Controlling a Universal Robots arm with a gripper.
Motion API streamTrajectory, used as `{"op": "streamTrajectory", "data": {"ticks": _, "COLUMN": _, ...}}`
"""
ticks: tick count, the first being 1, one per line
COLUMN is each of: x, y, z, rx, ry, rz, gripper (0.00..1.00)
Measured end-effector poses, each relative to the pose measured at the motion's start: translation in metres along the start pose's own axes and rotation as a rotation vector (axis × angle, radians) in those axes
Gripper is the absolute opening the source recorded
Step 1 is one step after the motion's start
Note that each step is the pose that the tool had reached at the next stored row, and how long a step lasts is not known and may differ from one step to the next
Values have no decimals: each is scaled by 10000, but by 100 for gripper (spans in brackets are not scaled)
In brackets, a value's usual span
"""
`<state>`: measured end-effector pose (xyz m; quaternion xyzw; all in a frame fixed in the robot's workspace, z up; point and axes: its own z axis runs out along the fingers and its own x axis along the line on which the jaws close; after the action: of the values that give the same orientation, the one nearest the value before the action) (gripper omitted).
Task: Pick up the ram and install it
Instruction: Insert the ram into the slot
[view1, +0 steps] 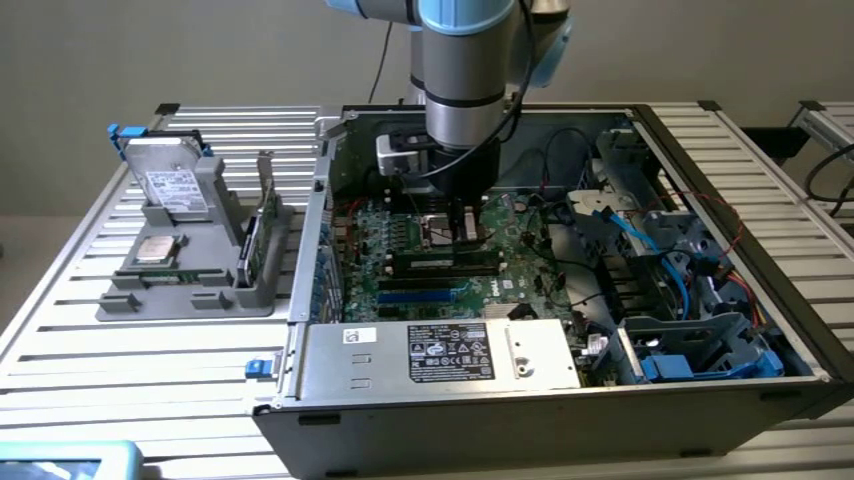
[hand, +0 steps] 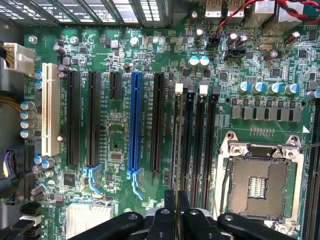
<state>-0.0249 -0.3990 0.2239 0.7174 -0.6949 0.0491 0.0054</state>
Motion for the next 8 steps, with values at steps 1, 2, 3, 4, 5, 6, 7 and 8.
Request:
{"op": "streamTrajectory", "data": {"ticks": 1, "x": 0, "y": 0, "z": 2, "rx": 0, "ry": 1, "rz": 0, "gripper": 13}}
{"op": "streamTrajectory", "data": {"ticks": 2, "x": 0, "y": 0, "z": 4, "rx": 0, "ry": 0, "rz": 1, "gripper": 13}}
{"op": "streamTrajectory", "data": {"ticks": 3, "x": -1, "y": 0, "z": 5, "rx": 0, "ry": 1, "rz": 1, "gripper": 13}}
{"op": "streamTrajectory", "data": {"ticks": 4, "x": 0, "y": 0, "z": 5, "rx": 3, "ry": 2, "rz": 2, "gripper": 13}}
{"op": "streamTrajectory", "data": {"ticks": 5, "x": -1, "y": 0, "z": 6, "rx": 7, "ry": 1, "rz": 1, "gripper": 13}}
{"op": "streamTrajectory", "data": {"ticks": 6, "x": -1, "y": 0, "z": 7, "rx": 12, "ry": 1, "rz": 2, "gripper": 13}}
{"op": "streamTrajectory", "data": {"ticks": 7, "x": -1, "y": 1, "z": 7, "rx": 15, "ry": 1, "rz": 2, "gripper": 13}}
{"op": "streamTrajectory", "data": {"ticks": 8, "x": -1, "y": 1, "z": 8, "rx": 17, "ry": 1, "rz": 3, "gripper": 13}}
